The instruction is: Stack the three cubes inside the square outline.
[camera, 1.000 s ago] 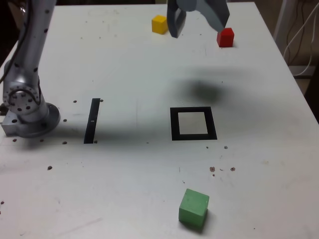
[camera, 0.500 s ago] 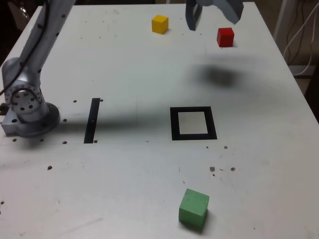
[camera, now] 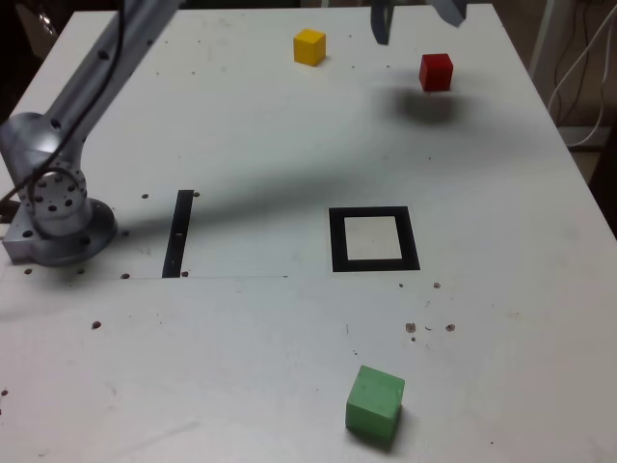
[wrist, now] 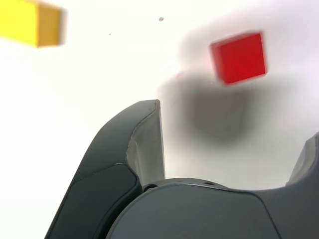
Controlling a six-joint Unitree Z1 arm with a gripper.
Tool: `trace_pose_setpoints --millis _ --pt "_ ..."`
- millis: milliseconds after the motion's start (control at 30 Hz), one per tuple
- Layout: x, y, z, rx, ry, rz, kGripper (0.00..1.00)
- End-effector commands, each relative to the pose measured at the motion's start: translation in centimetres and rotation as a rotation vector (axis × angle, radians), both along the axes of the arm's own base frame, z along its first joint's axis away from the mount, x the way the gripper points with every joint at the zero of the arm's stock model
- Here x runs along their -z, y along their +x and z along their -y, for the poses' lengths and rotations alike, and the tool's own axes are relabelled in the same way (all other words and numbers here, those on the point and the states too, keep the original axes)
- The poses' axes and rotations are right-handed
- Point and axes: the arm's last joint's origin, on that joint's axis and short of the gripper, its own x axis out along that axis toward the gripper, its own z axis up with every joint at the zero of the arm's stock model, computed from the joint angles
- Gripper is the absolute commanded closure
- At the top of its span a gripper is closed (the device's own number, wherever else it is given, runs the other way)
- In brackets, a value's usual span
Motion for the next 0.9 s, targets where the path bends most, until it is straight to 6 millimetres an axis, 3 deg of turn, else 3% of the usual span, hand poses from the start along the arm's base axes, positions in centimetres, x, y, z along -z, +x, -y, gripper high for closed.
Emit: trace_pose_setpoints --millis 0,200,567,867 --pt "0.8 0.3 -0.4 0.005 -0.004 -0.011 0.02" --pt "3.3 1.2 -1.8 0.010 -0.015 -0.033 0.02" --pt "6.0 2.3 -2.6 0.033 -0.035 -0.046 0.05" --pt "7.2 3.0 -2.6 0.050 -0.043 -0.044 0.10"
